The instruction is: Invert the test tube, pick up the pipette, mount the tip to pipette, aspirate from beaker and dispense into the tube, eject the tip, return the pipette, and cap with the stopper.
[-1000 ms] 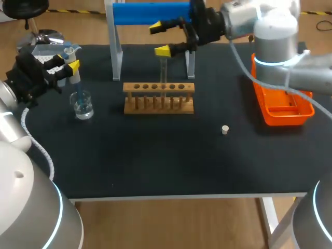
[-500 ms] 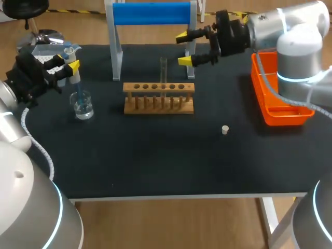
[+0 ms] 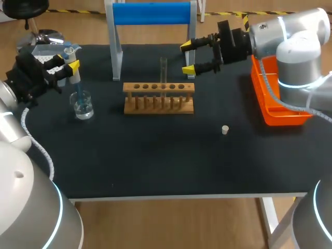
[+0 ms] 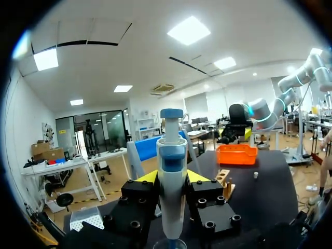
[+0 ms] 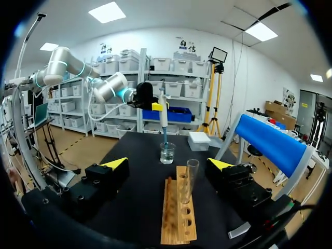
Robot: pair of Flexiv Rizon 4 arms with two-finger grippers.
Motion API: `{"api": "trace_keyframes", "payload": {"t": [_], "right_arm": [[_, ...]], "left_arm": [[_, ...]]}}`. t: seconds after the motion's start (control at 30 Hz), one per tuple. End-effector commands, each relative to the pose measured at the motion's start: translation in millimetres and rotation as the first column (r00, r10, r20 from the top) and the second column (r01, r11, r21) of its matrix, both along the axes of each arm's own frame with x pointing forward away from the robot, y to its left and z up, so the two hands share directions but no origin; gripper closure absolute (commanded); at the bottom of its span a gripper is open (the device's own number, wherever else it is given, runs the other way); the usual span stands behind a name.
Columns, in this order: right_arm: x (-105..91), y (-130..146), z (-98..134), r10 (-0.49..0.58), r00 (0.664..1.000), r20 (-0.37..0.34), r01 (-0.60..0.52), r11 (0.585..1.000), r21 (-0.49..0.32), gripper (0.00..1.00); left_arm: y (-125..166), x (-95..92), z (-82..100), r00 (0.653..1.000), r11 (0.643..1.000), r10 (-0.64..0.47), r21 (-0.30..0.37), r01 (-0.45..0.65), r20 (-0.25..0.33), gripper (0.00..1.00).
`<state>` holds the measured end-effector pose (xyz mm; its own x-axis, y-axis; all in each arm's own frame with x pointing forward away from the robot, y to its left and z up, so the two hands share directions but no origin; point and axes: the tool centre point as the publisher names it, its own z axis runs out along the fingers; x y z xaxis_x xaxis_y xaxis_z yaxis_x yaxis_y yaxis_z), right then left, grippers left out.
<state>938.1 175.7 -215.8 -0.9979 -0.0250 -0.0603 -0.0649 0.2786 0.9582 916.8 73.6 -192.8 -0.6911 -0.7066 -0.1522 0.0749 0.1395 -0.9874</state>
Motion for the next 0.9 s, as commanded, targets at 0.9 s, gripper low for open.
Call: {"api": "trace_keyframes", "payload": {"t": [0.9], "right_arm": [[31.8,23,-55,-0.006,1.0,0.01,0.007,0.996,-0.085,0.0]], "left_arm": [[0,0.2,0.4,1.0,1.0,0.0,0.0,0.0,-0.001,1.0]]}}
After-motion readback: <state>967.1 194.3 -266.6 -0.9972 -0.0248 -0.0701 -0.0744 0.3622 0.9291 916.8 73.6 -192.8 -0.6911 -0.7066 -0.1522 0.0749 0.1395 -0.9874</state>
